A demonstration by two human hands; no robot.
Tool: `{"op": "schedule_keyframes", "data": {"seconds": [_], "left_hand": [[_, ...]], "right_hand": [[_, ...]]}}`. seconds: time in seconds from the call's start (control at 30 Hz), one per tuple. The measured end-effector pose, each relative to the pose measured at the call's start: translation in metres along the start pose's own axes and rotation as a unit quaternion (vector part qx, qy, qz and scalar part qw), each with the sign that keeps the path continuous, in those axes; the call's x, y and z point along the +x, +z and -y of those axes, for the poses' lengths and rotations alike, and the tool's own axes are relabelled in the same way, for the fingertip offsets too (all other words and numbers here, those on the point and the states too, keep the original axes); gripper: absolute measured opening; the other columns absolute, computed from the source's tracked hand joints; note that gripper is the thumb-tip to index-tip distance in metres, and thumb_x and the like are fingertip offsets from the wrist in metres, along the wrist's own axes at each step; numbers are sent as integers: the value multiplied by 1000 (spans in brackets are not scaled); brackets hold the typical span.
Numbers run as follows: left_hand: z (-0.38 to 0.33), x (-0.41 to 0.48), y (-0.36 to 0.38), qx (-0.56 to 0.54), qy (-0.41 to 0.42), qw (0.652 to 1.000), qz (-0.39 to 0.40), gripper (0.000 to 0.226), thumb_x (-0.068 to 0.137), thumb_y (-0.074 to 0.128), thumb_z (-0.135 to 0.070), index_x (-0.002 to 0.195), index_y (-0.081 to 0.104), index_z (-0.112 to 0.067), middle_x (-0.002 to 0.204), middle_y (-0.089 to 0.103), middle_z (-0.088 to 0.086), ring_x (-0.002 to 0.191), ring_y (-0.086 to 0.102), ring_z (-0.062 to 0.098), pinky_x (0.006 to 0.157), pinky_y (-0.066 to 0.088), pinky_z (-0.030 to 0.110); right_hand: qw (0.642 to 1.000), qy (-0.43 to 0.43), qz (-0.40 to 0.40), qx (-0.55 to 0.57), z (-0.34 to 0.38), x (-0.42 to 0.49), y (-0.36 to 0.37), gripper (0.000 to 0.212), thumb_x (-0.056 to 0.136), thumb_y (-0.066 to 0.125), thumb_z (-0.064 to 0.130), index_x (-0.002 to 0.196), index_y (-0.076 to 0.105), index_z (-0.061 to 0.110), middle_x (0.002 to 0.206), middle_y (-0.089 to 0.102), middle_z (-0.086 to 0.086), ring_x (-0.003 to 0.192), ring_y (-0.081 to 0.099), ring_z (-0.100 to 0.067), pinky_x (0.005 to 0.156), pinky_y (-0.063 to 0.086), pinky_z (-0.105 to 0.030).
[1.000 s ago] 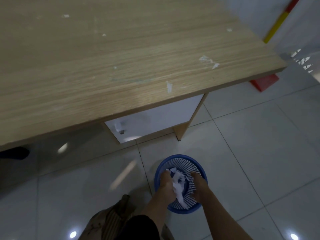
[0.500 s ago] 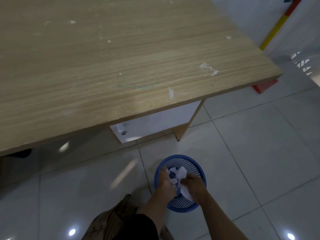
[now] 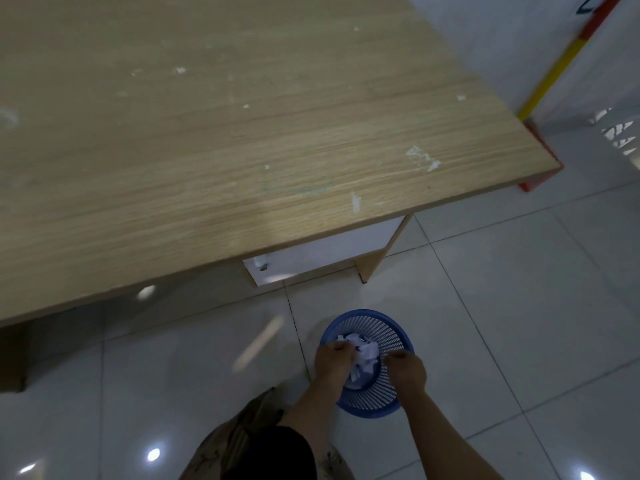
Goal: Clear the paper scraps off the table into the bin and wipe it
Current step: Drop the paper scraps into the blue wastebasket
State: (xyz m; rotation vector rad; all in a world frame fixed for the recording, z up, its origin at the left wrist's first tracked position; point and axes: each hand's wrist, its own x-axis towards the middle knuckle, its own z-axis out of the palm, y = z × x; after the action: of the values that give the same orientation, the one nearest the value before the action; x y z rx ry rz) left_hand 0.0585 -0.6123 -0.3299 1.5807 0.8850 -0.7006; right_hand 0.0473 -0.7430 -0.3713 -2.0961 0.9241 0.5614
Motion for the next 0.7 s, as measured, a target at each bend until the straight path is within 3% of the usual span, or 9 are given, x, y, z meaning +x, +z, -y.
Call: {"op": "schedule_keyframes", "data": {"seconds": [0.17, 0.27, 0.33, 0.47, 0.57, 0.63, 0.7], "left_hand": [[-25, -56, -18, -7, 37, 998, -45, 28, 86, 56, -18, 58, 51, -13, 66, 58, 7, 56, 51, 15, 54, 41, 24], [-43, -93, -32, -18, 56, 998, -39, 30, 87, 59, -21, 59, 49, -15, 70, 58, 6, 63, 53, 17, 64, 44, 27], [-53, -116, -43, -14, 55, 997, -43, 29, 87, 58, -19, 60, 48, -19, 77, 59, 4, 74, 55, 18, 69, 42, 24], [-70, -155, -74, 9, 85, 995, -48, 10, 84, 57, -12, 74, 58, -14, 98, 68, 11, 89, 62, 23, 83, 51, 29], [-84, -184, -105, 17, 124, 990, -65, 10, 82, 55, -4, 84, 64, -8, 88, 67, 9, 84, 61, 22, 82, 50, 28], [-95, -200, -126, 11, 147, 985, -96, 15, 83, 55, -3, 74, 60, -14, 86, 66, 9, 84, 61, 23, 78, 49, 27], [-107, -218, -149, 29, 162, 978, -129, 10, 86, 54, -9, 83, 62, -12, 86, 64, 8, 82, 58, 20, 70, 42, 22]], "right_hand": [[997, -53, -52, 20, 25, -46, -30, 24, 87, 47, 3, 63, 51, 2, 67, 56, -16, 64, 50, -25, 62, 38, -31], [991, -89, -85, 54, 45, -80, -54, 20, 89, 50, 6, 74, 58, -5, 75, 60, -20, 68, 53, -28, 66, 40, -31], [987, -107, -96, 67, 60, -100, -69, 18, 89, 52, 7, 84, 61, -7, 78, 62, -19, 68, 51, -26, 65, 39, -29], [984, -140, -83, 69, 96, -140, -94, 12, 89, 52, 8, 82, 61, 3, 76, 59, -12, 68, 51, -23, 61, 37, -28], [975, -185, -92, 80, 128, -169, -106, 12, 87, 54, 5, 76, 58, 9, 75, 60, -12, 72, 57, -31, 54, 37, -27], [965, -218, -113, 96, 152, -188, -109, 13, 85, 57, 6, 73, 57, 12, 74, 60, -12, 77, 57, -35, 60, 44, -30], [951, -258, -131, 107, 179, -208, -111, 12, 84, 57, 6, 74, 56, 13, 73, 56, -5, 81, 55, -33, 63, 48, -36]]}}
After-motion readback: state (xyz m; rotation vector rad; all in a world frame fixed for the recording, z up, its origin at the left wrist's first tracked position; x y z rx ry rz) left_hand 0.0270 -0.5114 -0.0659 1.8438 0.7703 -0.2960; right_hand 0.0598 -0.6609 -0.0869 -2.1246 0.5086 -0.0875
